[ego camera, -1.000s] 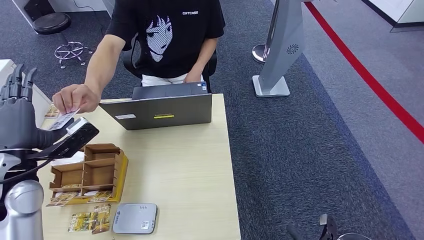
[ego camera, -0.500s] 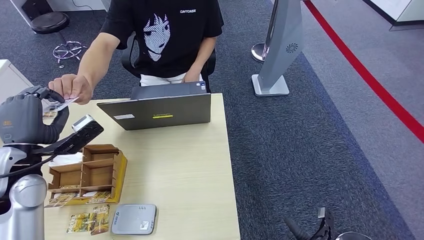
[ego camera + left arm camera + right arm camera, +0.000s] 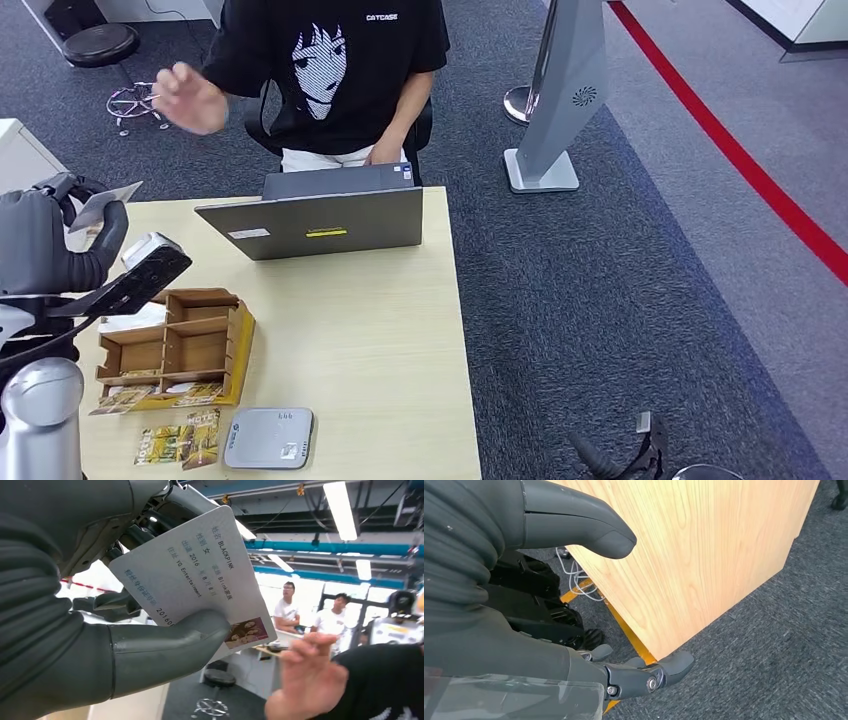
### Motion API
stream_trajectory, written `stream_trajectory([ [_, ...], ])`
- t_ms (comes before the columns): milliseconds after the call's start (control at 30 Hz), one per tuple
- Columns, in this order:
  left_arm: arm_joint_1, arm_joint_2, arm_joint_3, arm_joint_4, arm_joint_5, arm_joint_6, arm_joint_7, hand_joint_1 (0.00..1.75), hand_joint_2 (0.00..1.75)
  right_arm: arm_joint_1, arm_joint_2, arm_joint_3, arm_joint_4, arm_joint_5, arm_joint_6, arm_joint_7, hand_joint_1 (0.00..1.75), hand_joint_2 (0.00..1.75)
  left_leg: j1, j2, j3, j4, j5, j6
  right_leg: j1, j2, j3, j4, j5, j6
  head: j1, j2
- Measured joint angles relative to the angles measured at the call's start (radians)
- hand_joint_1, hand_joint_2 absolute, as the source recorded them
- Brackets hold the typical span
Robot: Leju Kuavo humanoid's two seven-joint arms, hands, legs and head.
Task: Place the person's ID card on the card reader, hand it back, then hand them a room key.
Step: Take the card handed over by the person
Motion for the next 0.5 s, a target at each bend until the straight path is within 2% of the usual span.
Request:
stream_trajectory([
  [233, 0.144, 0.013, 0.014, -0.129, 0.092, 0.051, -0.099, 1.75, 1.75, 0.008, 0.004, -0.032, -0.035, 0.004, 0.017, 0.007, 0.00, 1.75, 0.000, 0.000, -0.001, 0.000, 0.000, 0.000, 0.000, 0.000, -0.001, 0.000, -0.001, 0.000, 0.000, 0.000],
  [367, 0.259, 0.013, 0.016, -0.200, 0.127, 0.081, -0.160, 1.75, 1.75, 0.016, 0.009, -0.064, -0.059, 0.016, 0.035, 0.013, 0.00, 1.75, 0.000, 0.000, 0.000, 0.000, -0.001, 0.000, 0.000, 0.000, -0.001, 0.000, -0.001, 0.000, 0.000, 0.000],
  [500, 0.332, 0.014, 0.016, -0.237, 0.129, 0.097, -0.178, 1.75, 1.75, 0.020, 0.012, -0.086, -0.075, 0.021, 0.043, 0.018, 0.00, 1.75, 0.000, 0.000, -0.001, 0.000, -0.001, 0.000, 0.000, -0.001, -0.001, 0.000, -0.001, 0.000, 0.000, 0.000],
])
